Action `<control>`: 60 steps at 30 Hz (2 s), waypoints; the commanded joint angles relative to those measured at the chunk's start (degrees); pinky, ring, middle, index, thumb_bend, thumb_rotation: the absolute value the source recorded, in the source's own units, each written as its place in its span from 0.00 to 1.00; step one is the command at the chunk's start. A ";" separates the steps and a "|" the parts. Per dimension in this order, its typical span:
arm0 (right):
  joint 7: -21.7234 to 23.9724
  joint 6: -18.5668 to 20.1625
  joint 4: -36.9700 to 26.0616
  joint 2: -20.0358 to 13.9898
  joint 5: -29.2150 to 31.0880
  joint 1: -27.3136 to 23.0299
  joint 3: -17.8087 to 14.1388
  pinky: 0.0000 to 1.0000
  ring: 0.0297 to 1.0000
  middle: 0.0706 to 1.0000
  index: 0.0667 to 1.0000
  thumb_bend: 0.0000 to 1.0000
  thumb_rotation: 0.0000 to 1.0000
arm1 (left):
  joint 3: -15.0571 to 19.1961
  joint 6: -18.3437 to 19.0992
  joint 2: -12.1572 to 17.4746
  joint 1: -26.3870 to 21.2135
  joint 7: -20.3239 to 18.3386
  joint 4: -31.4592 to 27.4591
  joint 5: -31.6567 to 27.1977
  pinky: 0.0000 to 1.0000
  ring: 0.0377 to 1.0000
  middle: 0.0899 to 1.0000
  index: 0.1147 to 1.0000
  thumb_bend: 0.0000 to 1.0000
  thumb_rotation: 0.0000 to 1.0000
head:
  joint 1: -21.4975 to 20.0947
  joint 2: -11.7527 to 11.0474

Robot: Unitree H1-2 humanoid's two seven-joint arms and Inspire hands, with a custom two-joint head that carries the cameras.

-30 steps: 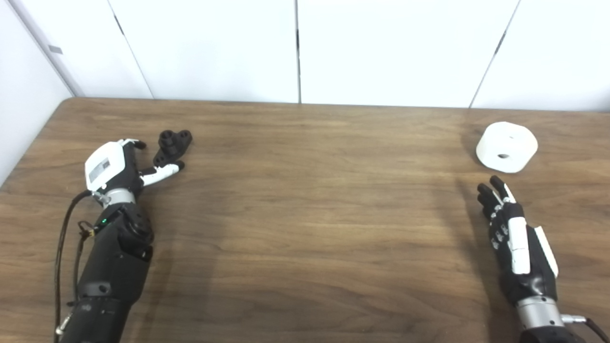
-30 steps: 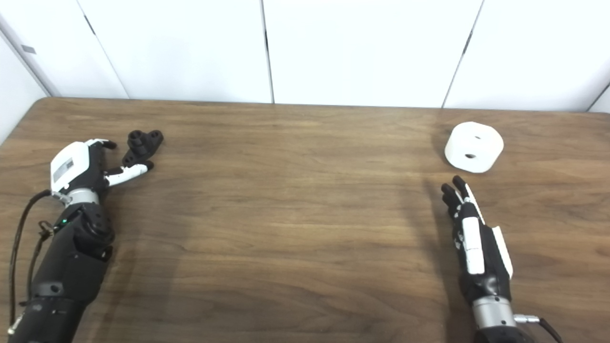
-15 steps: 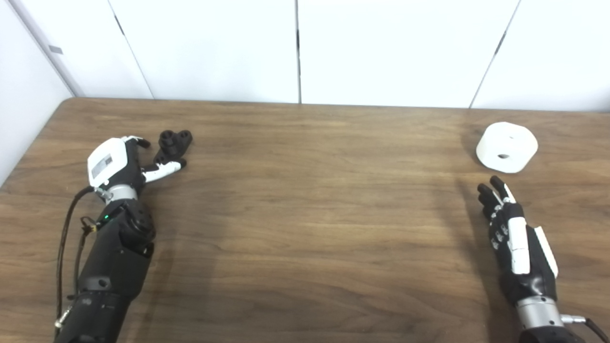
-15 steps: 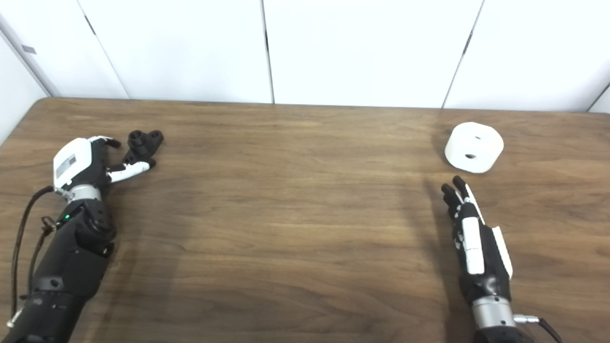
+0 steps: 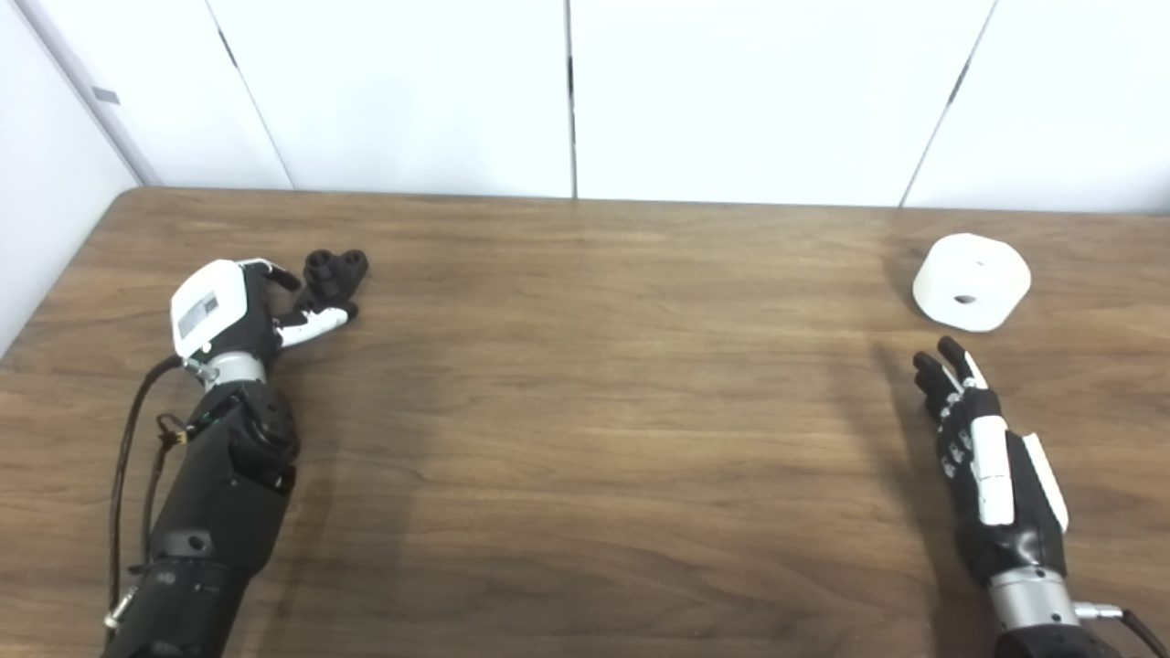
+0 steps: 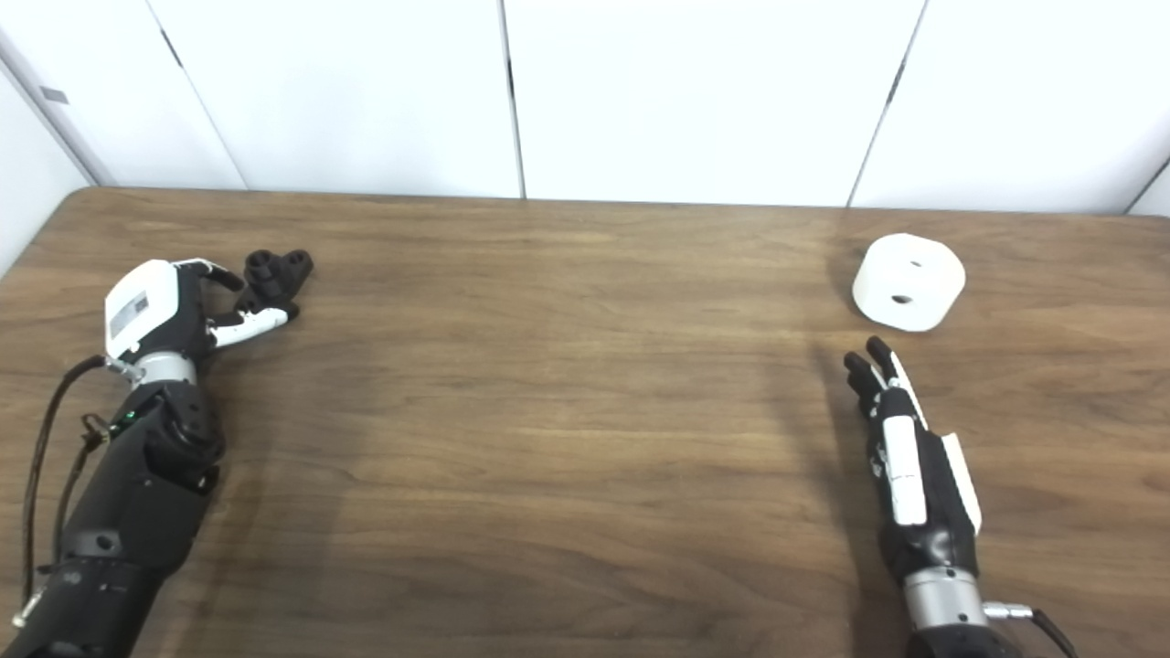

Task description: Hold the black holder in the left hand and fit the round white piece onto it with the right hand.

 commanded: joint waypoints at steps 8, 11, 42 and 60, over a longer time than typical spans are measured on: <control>-0.34 0.55 -1.77 0.08 -0.32 0.76 0.30 1.00 0.95 0.91 0.94 0.52 1.00 | -0.67 0.08 1.96 -2.05 0.64 -1.37 0.44 0.97 0.90 0.81 0.51 0.81 0.35 | -0.02 0.22; -0.38 0.58 -1.84 0.04 -0.64 0.77 0.40 1.00 0.94 0.91 0.95 0.51 1.00 | -0.45 -0.45 1.84 -1.99 0.86 -1.35 -0.08 0.96 0.90 0.81 0.50 0.80 0.33 | -0.08 0.29; -0.31 1.58 -2.61 -0.20 -0.52 0.84 0.42 1.00 0.95 0.90 0.95 0.54 1.00 | -1.35 -1.98 2.06 -0.92 1.37 -1.98 -1.56 0.94 0.85 0.73 0.42 0.52 0.05 | -0.53 1.20; -0.40 2.83 -3.74 -0.25 -1.41 0.80 1.00 1.00 0.93 0.90 0.95 0.52 1.00 | -2.95 1.12 0.22 6.94 -10.80 -16.61 -7.40 0.91 0.88 0.76 0.42 0.52 0.06 | -0.97 1.69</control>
